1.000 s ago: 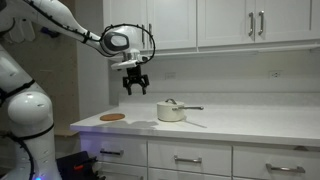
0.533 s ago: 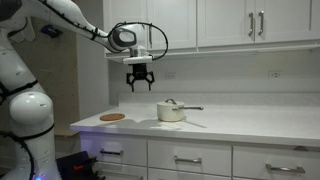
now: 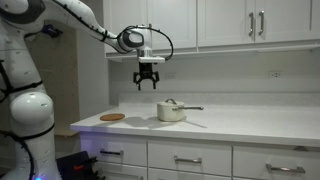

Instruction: Pick up the white lid off the white pot and put it on the countertop.

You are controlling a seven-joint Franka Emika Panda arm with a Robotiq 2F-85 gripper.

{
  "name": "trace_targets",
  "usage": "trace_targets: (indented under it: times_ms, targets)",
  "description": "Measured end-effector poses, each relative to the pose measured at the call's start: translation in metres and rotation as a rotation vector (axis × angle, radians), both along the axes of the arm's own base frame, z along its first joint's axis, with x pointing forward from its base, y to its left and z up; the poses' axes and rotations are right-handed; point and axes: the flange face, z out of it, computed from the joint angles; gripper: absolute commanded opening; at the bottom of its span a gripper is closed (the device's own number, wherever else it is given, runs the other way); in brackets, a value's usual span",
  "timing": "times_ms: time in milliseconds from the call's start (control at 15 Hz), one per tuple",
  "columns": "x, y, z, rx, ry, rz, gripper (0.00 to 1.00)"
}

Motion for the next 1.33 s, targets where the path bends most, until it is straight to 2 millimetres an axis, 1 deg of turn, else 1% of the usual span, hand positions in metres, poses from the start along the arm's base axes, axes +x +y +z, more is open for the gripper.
trace_targets:
  times_ms: [200,333,467,600,733,1000,1133,1333]
  targets:
    - [0.036,0.013,-0.005,-0.023,0.011,0.113,1.00]
    - [0.061,0.025,-0.011,-0.037,0.017,0.164,1.00]
    - [0.085,0.037,-0.017,-0.045,0.020,0.194,1.00]
    - [0.107,0.044,-0.023,-0.044,0.019,0.201,1.00]
    - [0.127,0.044,-0.029,-0.039,0.015,0.196,1.00]
    - [0.163,0.034,-0.033,-0.037,0.004,0.176,1.00]
    - [0.177,0.029,-0.034,-0.036,0.001,0.169,1.00]
    - [0.193,0.025,-0.037,-0.029,0.015,0.166,1.00]
